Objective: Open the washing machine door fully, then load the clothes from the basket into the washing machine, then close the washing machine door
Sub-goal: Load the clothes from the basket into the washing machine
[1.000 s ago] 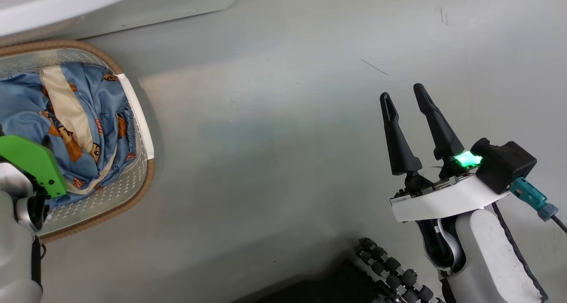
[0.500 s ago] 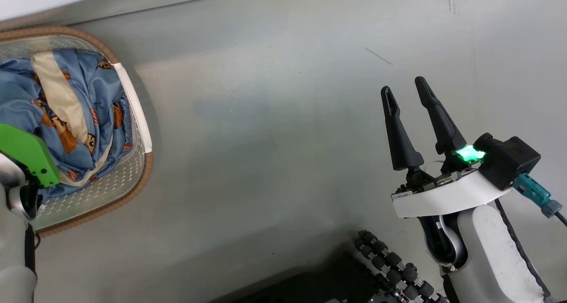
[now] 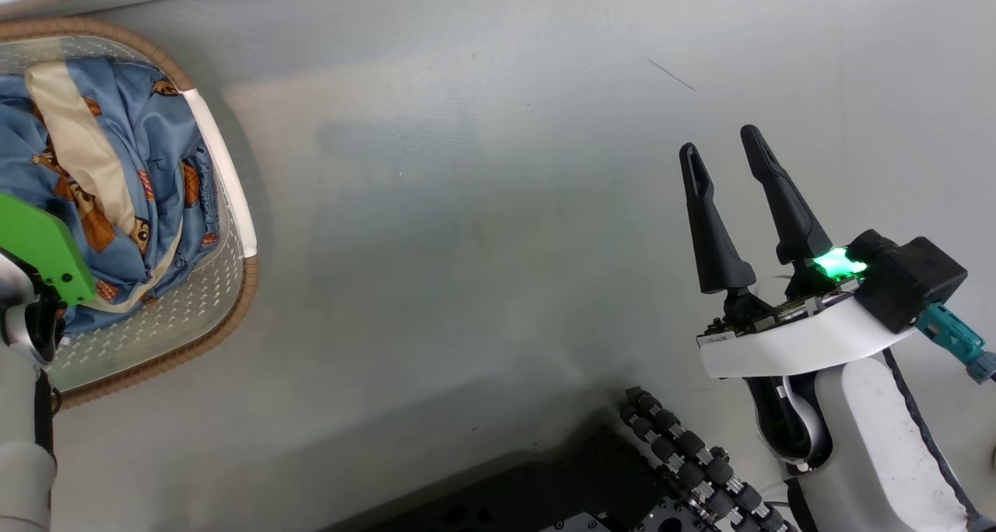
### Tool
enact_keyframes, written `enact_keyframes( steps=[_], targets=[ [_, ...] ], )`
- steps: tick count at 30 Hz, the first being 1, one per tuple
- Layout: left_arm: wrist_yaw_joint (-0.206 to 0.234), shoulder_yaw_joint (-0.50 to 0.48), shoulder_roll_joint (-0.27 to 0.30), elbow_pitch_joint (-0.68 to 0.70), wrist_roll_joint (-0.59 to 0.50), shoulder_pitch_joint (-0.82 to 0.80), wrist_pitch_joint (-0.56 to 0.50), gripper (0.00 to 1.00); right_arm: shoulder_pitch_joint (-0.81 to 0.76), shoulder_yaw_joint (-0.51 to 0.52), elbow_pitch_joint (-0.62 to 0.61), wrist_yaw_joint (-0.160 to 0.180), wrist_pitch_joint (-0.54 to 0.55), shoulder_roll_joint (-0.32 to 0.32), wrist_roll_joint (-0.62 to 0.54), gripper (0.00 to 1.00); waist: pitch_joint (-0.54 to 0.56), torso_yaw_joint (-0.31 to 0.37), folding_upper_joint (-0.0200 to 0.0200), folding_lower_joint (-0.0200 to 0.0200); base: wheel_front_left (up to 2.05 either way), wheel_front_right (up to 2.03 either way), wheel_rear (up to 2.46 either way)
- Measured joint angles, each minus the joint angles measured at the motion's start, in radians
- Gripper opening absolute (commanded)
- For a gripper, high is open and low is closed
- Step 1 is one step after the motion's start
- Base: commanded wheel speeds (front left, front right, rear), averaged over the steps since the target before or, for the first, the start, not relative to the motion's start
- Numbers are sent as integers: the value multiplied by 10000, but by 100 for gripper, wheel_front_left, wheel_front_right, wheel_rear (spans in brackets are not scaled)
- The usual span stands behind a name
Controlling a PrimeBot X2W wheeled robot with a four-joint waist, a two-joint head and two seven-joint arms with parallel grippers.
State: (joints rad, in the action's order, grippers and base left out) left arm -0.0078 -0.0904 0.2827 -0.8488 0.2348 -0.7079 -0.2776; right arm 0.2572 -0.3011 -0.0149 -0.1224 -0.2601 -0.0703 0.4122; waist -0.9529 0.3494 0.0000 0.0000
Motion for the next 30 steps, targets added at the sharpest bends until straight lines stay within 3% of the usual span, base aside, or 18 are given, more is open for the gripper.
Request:
enact_keyframes(
  steps=[3, 5, 6, 7, 22, 30],
  targets=[
    [-8, 94, 0, -138, -58, -117, 107, 100, -2, 82, -23, 0, 0, -67, -15, 100, -97, 11, 0, 0, 0, 0, 0],
    [-86, 198, 8, -198, -123, -155, 173, 49, -3, 104, -50, 0, 0, -113, -29, 100, -150, 18, 0, 0, 0, 0, 0],
    [-92, 257, 8, -217, -178, -159, 274, 29, -7, 119, -69, 0, 0, -121, -42, 100, -174, 20, 0, 0, 0, 0, 0],
    [-92, 309, 15, -255, -267, -168, 370, 0, -6, 128, -73, 0, 0, -134, -67, 100, -198, 20, 0, 0, 0, 0, 0],
    [-105, 600, -295, -901, -376, -392, 1616, 0, 218, 314, 12, 0, 0, -196, -182, 100, 22, -283, 0, 0, 0, 0, 0],
    [-201, 665, -917, -1091, -414, -270, 2640, 0, 407, 596, 119, 0, 0, -234, -201, 100, 554, -685, 0, 0, 0, 0, 0]
  ],
)
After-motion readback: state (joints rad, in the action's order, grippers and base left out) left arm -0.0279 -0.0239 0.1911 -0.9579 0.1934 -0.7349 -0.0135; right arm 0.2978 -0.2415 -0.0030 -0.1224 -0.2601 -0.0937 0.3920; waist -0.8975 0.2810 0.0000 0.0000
